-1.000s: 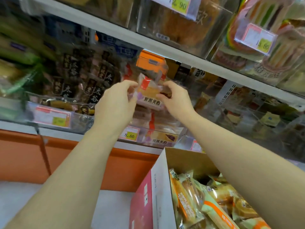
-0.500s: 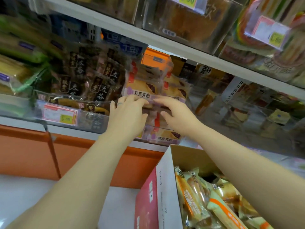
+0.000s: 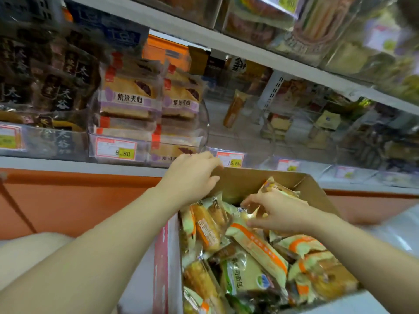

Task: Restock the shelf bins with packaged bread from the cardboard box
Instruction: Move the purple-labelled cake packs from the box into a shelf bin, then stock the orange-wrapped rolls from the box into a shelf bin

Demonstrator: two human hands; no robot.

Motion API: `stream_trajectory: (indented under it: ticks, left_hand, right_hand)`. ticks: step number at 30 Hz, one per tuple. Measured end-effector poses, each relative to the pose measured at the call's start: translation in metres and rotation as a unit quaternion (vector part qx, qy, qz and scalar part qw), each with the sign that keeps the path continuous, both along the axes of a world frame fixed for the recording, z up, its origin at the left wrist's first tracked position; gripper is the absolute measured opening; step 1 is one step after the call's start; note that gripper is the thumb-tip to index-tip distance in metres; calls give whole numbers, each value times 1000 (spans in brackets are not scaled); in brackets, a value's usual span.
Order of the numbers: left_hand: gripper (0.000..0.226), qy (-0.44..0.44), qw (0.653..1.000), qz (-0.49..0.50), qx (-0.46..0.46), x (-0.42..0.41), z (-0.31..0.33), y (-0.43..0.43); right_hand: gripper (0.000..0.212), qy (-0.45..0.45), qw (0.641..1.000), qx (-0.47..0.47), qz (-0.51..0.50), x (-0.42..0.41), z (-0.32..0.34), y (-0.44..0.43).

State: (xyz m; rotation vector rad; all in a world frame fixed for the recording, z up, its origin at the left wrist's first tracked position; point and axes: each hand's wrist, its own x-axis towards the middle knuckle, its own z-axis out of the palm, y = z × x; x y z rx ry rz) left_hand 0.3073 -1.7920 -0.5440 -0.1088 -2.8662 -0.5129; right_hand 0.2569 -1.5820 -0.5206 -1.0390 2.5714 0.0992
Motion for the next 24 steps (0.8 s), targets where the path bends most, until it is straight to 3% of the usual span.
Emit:
stream_trajectory:
  ticks: [4, 8, 13, 18, 21, 24]
  left_hand:
    - [37, -57, 998, -22, -20, -4, -4, 11]
    - [37, -72, 997, -26, -21, -5, -5, 13]
    - [35, -72, 996, -39, 24, -8, -4, 9]
    - [42, -92, 956, -72, 271, -7, 9, 12]
    - [41, -112, 919, -118, 358, -5, 18, 13]
    - [34, -163, 866, -176, 440, -2, 26, 15]
  right_hand:
    - [73, -15, 997, 78, -15, 15, -26, 15]
    - [74, 15, 997, 79, -20, 21, -42, 12]
    - [64, -44, 987, -120, -102, 10, -13, 11]
    - [51, -175, 876, -410, -187, -1, 20, 13]
    - [48, -255, 811, -493, -185, -2, 29, 12]
    - [46, -287, 771, -541, -176, -2, 31, 10]
